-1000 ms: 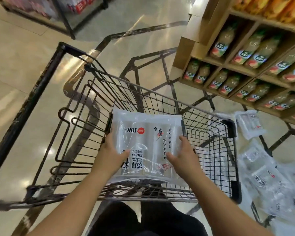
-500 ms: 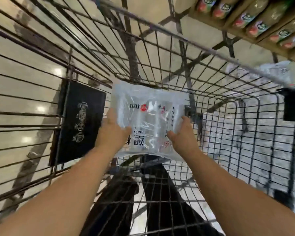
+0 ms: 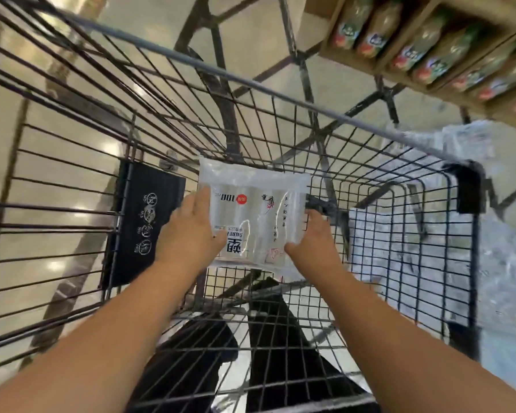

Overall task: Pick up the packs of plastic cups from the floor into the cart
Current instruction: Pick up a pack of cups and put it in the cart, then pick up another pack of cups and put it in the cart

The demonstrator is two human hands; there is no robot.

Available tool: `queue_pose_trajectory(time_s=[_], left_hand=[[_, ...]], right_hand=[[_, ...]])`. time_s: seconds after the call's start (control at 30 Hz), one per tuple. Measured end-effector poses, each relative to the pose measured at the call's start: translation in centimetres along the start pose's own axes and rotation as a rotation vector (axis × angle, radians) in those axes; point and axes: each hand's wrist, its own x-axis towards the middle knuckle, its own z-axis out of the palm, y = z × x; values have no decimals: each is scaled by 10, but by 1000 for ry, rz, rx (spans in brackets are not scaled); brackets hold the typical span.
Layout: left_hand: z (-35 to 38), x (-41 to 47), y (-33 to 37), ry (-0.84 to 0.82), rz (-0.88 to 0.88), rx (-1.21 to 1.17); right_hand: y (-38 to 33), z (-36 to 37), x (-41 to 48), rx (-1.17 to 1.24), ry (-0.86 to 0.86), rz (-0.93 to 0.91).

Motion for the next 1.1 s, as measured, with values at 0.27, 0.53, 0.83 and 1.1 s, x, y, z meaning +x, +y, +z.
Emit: queue_pose_trajectory(time_s=[0.27, 0.53, 0.83, 1.1], left_hand=[[-115, -115, 28, 148, 184, 263], [-149, -181, 21, 217, 353, 259], [-136, -241, 18, 133, 662, 299], [-89, -307, 91, -19, 1013, 376]], right_hand=[[-43, -75, -145, -460, 152, -185], [-42, -73, -243, -375, 361, -78], [1, -28, -372, -260, 528, 118], [95, -9, -472, -107, 604, 465]])
